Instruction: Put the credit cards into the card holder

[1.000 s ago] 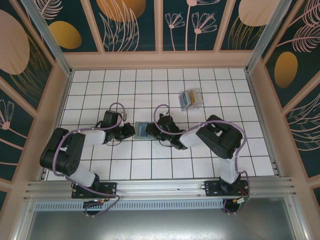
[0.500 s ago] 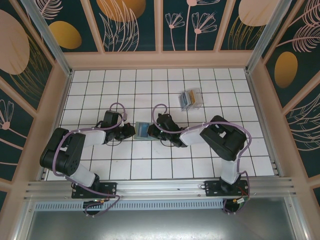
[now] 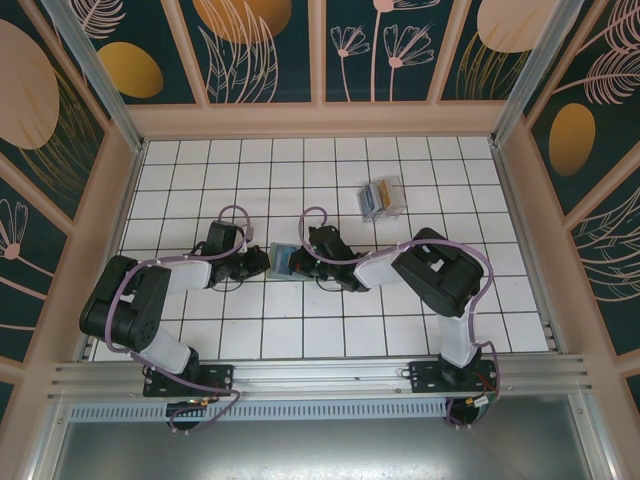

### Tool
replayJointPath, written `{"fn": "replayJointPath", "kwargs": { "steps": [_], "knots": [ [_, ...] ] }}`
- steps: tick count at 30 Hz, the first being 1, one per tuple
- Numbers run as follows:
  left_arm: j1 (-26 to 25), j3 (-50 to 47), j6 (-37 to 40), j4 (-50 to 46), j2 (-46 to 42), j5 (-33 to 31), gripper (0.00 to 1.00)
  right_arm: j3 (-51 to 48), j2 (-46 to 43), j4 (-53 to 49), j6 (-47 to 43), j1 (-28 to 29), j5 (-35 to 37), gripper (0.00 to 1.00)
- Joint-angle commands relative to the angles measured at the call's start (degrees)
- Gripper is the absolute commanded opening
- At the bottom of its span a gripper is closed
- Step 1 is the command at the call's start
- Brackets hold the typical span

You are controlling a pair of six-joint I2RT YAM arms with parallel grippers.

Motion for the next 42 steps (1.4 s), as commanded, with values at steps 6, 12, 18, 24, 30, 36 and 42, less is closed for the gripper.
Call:
{"fn": "replayJointPath", "kwargs": {
  "steps": [6,12,18,24,30,36,42],
  "knots": [
    [-0.2,0.9,1.7,-4.2,-4.5,-4.6,0.25,-0.1,-9.9,-10.0,-7.7,-0.8,4.4,0.15],
    [-0.2,1.5,2.2,-6.0,-5.6,-6.3,0.37,-0.1,-15.9,-22.2,-12.7,-1.8,10.3,0.31],
    [-0.2,1.9,3.4,-6.1,-4.0,-5.8,0.49,-1.8,-17.0,-28.5,-18.6,-4.8,7.1,0.53],
    [-0.4,2.4,2.7,-5.0,-2.1,-2.9,0.49,6.6,-10.2,-41.2,-22.2,-2.7,13.4,0.57],
    [-0.4,3.1,2.1,-3.8,1.7,1.6,0.47,8.6,-6.8,-40.4,-20.5,-1.7,12.3,0.56],
    [-0.4,3.5,1.2,-1.7,2.5,5.0,0.47,7.5,-4.4,-32.0,-19.5,-2.2,0.1,0.52],
    [-0.4,3.7,0.0,-0.7,1.3,6.7,0.46,7.8,-2.6,-28.8,-18.3,-2.2,-2.8,0.5]
  ]
}}
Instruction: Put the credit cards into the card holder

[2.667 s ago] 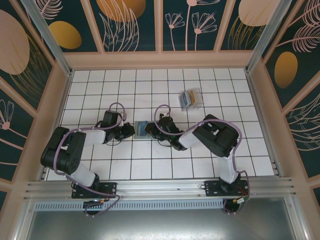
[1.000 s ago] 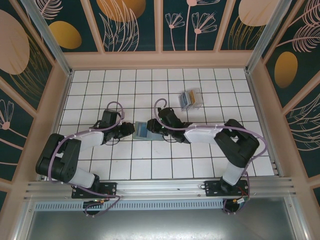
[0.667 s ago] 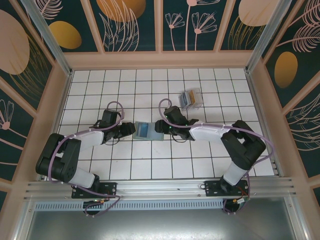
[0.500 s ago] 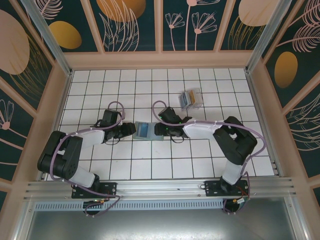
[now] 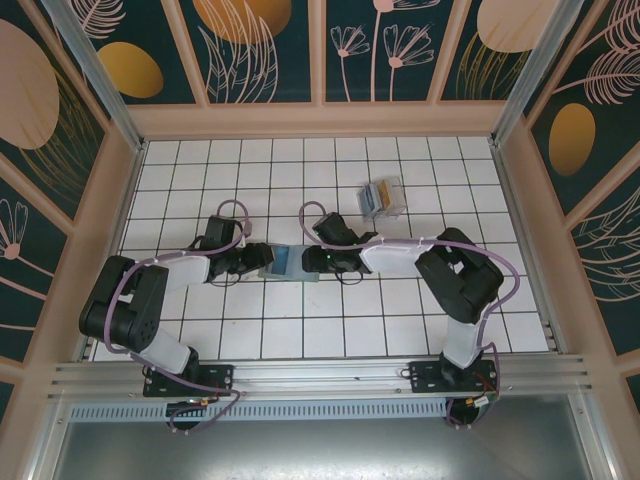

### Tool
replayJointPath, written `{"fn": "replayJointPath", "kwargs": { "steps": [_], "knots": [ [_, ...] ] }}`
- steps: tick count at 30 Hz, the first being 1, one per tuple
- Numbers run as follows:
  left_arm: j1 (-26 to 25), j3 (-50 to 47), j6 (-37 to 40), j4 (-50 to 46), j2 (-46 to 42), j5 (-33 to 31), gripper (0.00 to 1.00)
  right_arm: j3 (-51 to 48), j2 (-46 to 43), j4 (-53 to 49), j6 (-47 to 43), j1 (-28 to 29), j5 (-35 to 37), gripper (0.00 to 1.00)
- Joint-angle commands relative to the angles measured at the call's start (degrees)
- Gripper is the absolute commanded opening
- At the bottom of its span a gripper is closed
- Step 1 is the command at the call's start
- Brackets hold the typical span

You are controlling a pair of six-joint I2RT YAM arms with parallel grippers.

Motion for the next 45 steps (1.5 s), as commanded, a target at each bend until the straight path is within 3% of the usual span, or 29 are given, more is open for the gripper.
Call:
{"fn": "replayJointPath", "kwargs": {
  "steps": [1,6,14,20,28,35,42,45],
  "knots": [
    [-1.3,0.6,-2.4,3.0,0.4,7.0,0.46,0.4,3.3,5.1,1.7,0.9,-7.5,0.49],
    [-1.2,0.5,-4.1,1.8,-6.1,7.3,0.45,-0.6,3.4,8.8,3.3,0.9,-8.8,0.47],
    [-1.3,-1.3,-7.4,5.0,-9.2,10.0,0.45,-2.5,4.1,16.3,7.0,0.3,-11.7,0.44],
    [-3.6,-2.6,-12.3,14.0,-5.3,11.8,0.42,-2.9,5.4,20.5,9.3,-0.2,-13.9,0.41],
    [-5.8,-1.0,-9.1,11.4,-0.3,4.9,0.37,-7.0,1.5,19.4,10.0,-1.5,-8.6,0.44],
    [-5.9,-1.5,-7.6,9.7,-0.2,1.3,0.33,-6.0,0.1,11.2,5.1,-2.1,-2.9,0.33],
    [-5.8,-0.6,-6.2,6.2,-3.6,-0.6,0.32,-3.4,-1.3,9.5,-4.5,-0.7,-2.8,0.39],
    [-5.8,1.0,-3.3,0.7,-6.6,-4.2,0.34,-2.4,-2.9,7.8,-14.1,-0.9,0.2,0.4]
  ]
}}
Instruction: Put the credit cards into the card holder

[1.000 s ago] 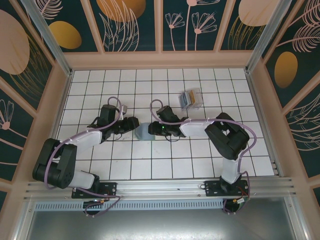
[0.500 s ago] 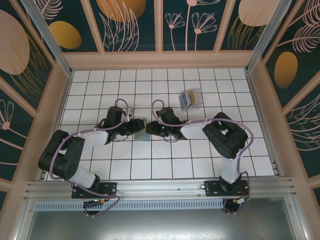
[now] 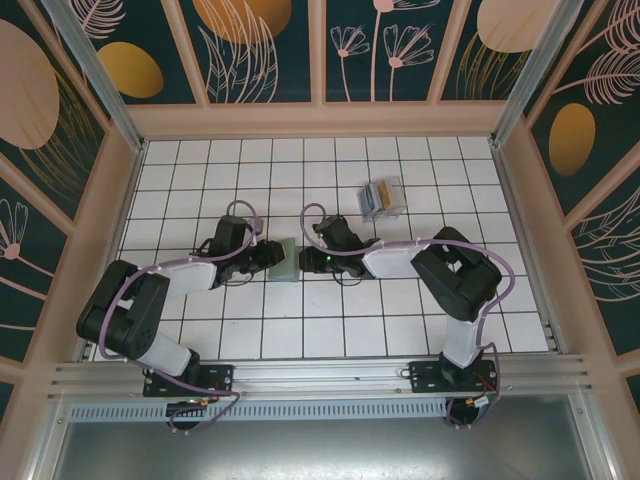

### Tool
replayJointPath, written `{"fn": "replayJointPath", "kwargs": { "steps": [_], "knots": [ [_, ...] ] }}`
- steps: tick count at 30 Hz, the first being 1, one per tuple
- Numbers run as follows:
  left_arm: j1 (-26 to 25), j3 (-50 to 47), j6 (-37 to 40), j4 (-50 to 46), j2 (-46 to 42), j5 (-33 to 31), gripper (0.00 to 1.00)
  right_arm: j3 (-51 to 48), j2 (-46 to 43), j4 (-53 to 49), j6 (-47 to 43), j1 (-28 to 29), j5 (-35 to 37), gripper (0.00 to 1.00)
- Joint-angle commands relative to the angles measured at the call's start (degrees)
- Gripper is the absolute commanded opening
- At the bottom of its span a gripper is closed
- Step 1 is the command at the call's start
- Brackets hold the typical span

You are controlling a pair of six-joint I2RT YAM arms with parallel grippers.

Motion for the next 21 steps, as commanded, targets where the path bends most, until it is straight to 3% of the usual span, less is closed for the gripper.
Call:
{"fn": "replayJointPath", "kwargs": {
  "steps": [1,3,5,6,11,15,21],
  "knots": [
    [0.0,2.7,4.4,-7.2,-4.0,-5.2,0.34,2.0,-3.9,-4.8,-14.2,-0.1,5.1,0.42],
    [0.1,3.2,5.7,-9.4,-5.4,-6.9,0.35,2.9,-4.5,-6.6,-20.1,-0.8,5.3,0.48],
    [0.2,2.9,6.2,-9.9,-6.0,-7.7,0.35,6.5,-2.6,-12.0,-27.1,-2.8,-2.3,0.51],
    [0.5,2.8,6.3,-10.0,-5.9,-7.8,0.35,7.8,-1.8,-13.6,-30.3,-2.9,-2.7,0.52],
    [0.9,1.5,5.8,-8.7,-4.8,-7.1,0.34,6.2,-2.3,-10.4,-51.2,-1.6,-8.1,0.52],
    [1.1,1.9,6.5,-8.9,-2.7,-6.0,0.31,8.6,1.3,-10.6,-59.5,-2.3,-10.3,0.5],
    [1.4,1.7,7.3,-9.1,-2.0,-6.5,0.3,14.5,7.9,-13.7,-64.0,-2.4,-9.2,0.48]
  ]
}}
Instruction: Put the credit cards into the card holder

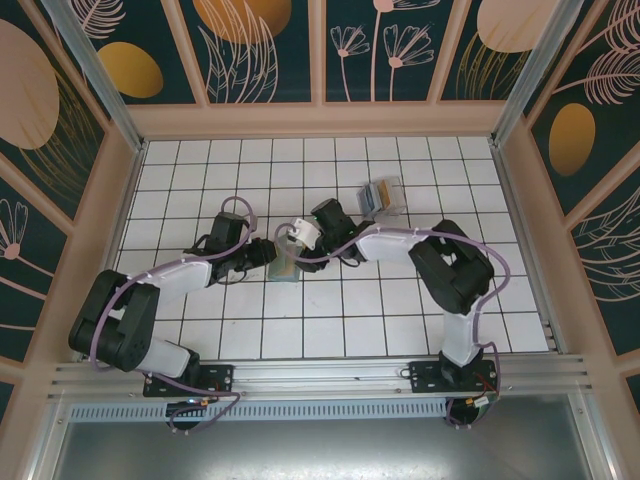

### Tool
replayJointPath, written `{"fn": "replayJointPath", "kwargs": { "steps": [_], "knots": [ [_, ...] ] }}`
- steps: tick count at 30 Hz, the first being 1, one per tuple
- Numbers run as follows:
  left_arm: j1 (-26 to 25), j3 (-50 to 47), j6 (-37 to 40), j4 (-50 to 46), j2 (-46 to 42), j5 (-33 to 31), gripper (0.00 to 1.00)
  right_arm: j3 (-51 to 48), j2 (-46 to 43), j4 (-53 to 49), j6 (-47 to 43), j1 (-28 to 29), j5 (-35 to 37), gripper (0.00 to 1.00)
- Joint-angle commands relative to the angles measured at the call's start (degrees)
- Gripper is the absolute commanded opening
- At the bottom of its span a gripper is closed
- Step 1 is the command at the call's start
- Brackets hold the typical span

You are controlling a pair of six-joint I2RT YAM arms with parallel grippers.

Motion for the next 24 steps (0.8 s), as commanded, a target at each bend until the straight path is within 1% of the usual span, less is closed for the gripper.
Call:
{"fn": "replayJointPath", "kwargs": {
  "steps": [1,6,8,10,16,19,22,23,24],
  "knots": [
    [0.5,-0.4,1.7,-1.3,0.7,0.0,0.3,4.2,4.1,-4.6,-7.4,-0.2,-2.0,0.47],
    [0.7,-0.1,2.1,-0.9,2.0,-0.1,0.3,4.0,5.0,-4.2,-8.6,0.2,-3.0,0.45],
    [0.7,0.0,1.9,-0.6,2.5,0.0,0.3,3.9,4.8,-4.4,-8.4,0.0,-3.1,0.36],
    [0.6,-0.2,1.6,0.5,3.3,0.4,0.3,3.5,4.7,-4.0,-8.7,-0.1,-2.7,0.25],
    [0.7,0.3,1.5,0.8,6.2,-1.1,0.3,-2.3,1.4,2.8,-7.9,-0.9,-4.3,0.06],
    [0.7,0.3,2.1,0.9,7.3,-3.2,0.29,-5.8,-0.7,7.3,-7.0,-2.0,-6.6,0.03],
    [0.7,0.2,2.2,0.8,8.8,-4.1,0.29,-8.0,-2.3,9.4,-6.8,-2.9,-9.7,0.01],
    [0.7,-0.1,2.2,1.2,9.3,-4.0,0.29,-8.7,-2.8,9.7,-7.1,-3.1,-10.8,0.02],
    [0.7,-0.1,2.4,1.3,9.6,-4.0,0.29,-8.9,-3.1,9.5,-7.6,-3.2,-11.4,0.05]
  ]
}}
